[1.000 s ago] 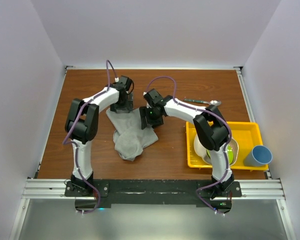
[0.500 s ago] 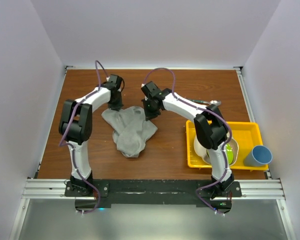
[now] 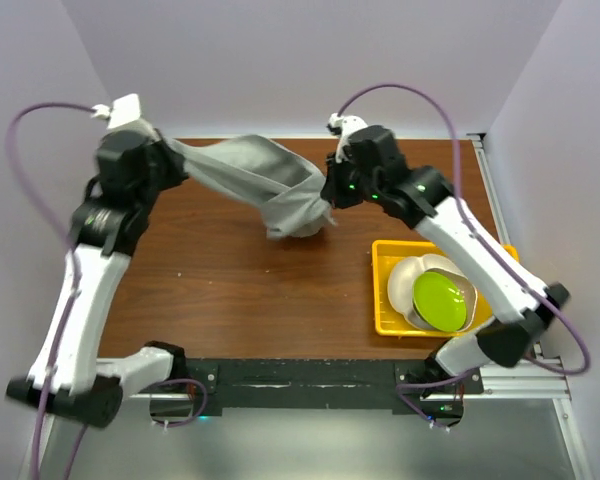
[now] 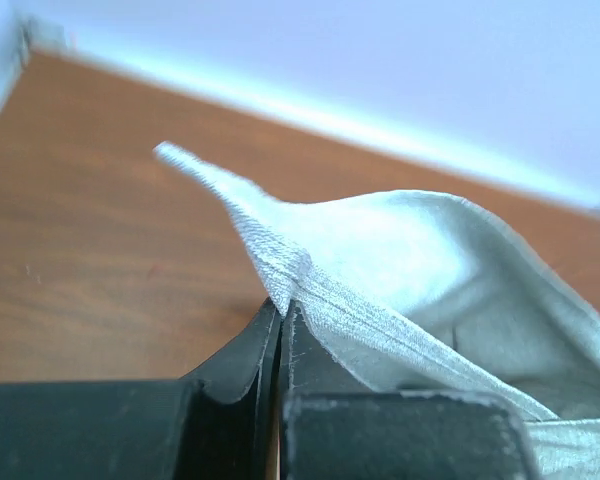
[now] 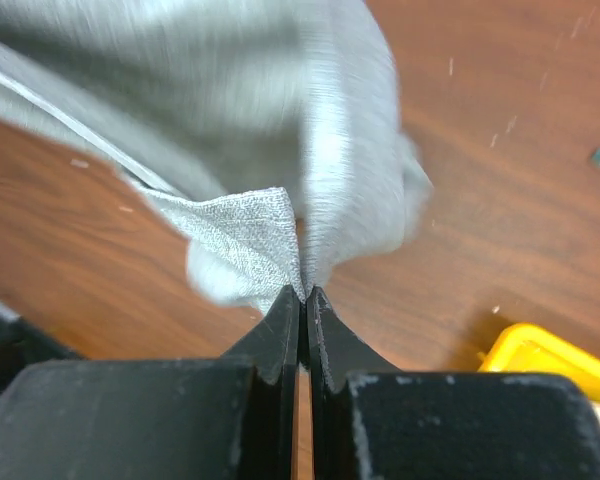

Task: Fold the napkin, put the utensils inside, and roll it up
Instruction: Flatten the napkin out

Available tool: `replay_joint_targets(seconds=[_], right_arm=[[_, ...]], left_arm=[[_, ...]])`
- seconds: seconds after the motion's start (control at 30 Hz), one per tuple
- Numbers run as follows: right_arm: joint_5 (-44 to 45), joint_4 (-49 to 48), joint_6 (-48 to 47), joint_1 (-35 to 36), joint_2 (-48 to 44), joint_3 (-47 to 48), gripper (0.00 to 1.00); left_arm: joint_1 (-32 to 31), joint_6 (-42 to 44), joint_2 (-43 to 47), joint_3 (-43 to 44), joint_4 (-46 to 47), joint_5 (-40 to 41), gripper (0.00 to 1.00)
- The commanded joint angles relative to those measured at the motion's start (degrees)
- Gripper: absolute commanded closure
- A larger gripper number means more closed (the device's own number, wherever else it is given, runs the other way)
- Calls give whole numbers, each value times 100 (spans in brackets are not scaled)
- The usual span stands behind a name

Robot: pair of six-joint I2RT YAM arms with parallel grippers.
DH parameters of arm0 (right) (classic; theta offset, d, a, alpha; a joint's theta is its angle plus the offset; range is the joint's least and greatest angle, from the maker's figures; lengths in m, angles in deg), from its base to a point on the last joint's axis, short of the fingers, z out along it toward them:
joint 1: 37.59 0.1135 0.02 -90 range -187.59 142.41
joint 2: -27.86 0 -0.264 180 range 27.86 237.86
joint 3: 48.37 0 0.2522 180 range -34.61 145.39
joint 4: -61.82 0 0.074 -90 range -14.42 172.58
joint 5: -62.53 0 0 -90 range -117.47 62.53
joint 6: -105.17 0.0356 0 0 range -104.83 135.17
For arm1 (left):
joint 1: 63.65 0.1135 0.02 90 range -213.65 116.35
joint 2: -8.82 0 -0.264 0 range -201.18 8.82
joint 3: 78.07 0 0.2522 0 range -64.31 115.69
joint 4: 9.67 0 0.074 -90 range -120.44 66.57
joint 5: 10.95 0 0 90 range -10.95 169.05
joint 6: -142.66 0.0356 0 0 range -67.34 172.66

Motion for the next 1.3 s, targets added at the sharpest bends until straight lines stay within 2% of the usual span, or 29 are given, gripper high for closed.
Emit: replay_joint_targets(seconds=[0.0, 0.17, 0.23, 0.37, 0.5, 0.57, 0.67, 0.77, 0.8, 0.83, 0.87, 0.9, 0.93, 0.97, 1.0, 1.03, 1.07, 1.17, 1.27], right_arm=[[-645, 167, -490, 20, -713, 53, 100], [-472, -132, -350, 11, -1435, -403, 100], [-139, -299, -332, 20, -1384, -404, 100], [451, -370, -437, -23, -804, 280, 100], [495, -19, -639, -225, 118, 1860, 100], [618, 157, -727, -287, 505, 2632, 100], [436, 96, -745, -305, 498, 2769, 100], [-214, 288, -526, -296, 367, 2236, 99], [-878, 359, -360, -288, 210, 1972, 93], [-1258, 412, -298, -235, 104, 1664, 65], [-1610, 421, -245, -182, -19, 887, 53], [-2075, 395, -131, -130, -403, 427, 40], [-2140, 299, -52, -60, -607, -48, 26], [-2176, 116, 10, -59, -818, -862, 19], [-2046, 105, -33, -59, -960, -1122, 13], [-1566, 114, -33, -68, -1065, -1334, 8], [-1387, 157, -33, -85, -1005, -1536, 2], [-1219, 149, -7, -173, -444, -1538, 2], [-1034, 79, 55, -173, 119, -1293, 2]], left_arm=[[31, -20, 1082, 106, -24, 243, 100], [31, -344, 2180, -386, 38, 567, 100], [31, -546, 2200, -475, -84, 682, 100], [31, -793, 1762, -405, 1, 726, 100], [31, -907, 1015, -28, 389, 762, 100], [31, -890, 488, 499, 538, 639, 100], [31, -785, 56, 1080, 566, 821, 100], [40, -793, 55, 1064, 22, 1409, 100], [49, -872, 108, 811, -206, 1603, 100], [49, -1020, 265, 626, -817, 1840, 100], [58, -1431, 388, 363, -1145, 2260, 100], [93, -1557, 528, -327, -1384, 2334, 94], [119, -1627, 808, -682, -1743, 2300, 81], [128, -1846, 924, -982, -1938, 2134, 66], [128, -1935, 1047, -1480, -2088, 2011, 38], [128, -2058, 1301, -1686, -2289, 1879, 29], [128, -2102, 1443, -1888, -2213, 1469, 24], [128, -1666, 1646, -2206, -1634, 859, 22], [128, -822, 1024, -1952, -983, 403, 26]])
